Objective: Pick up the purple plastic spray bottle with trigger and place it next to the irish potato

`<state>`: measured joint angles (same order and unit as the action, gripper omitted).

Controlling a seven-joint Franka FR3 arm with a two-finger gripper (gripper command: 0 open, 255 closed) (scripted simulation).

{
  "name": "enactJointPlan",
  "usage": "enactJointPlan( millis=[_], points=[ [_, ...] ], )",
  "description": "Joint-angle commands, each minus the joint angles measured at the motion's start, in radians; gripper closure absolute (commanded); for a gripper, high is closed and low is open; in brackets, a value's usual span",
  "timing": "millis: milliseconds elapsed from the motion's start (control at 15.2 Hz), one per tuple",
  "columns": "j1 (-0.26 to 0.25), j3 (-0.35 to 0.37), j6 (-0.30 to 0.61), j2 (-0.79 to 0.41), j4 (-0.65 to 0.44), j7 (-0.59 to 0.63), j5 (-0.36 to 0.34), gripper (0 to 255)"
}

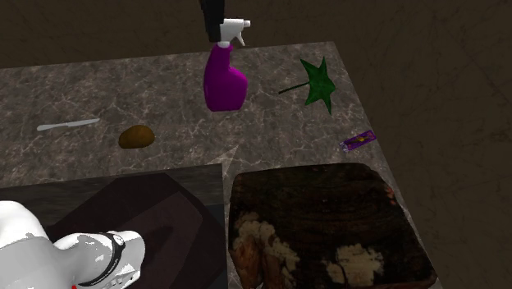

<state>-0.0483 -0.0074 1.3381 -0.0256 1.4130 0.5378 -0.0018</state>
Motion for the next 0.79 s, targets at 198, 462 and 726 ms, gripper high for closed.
enactJointPlan(
  millis=[198,462,726],
  points=[
    [-0.048,0.049,-0.050,0.062,0.012,0.101,0.011,255],
    [-0.088,0.094,-0.087,0.103,0.015,0.189,0.026,255],
    [-0.128,0.143,-0.128,0.127,-0.005,0.283,0.043,255]
  ],
)
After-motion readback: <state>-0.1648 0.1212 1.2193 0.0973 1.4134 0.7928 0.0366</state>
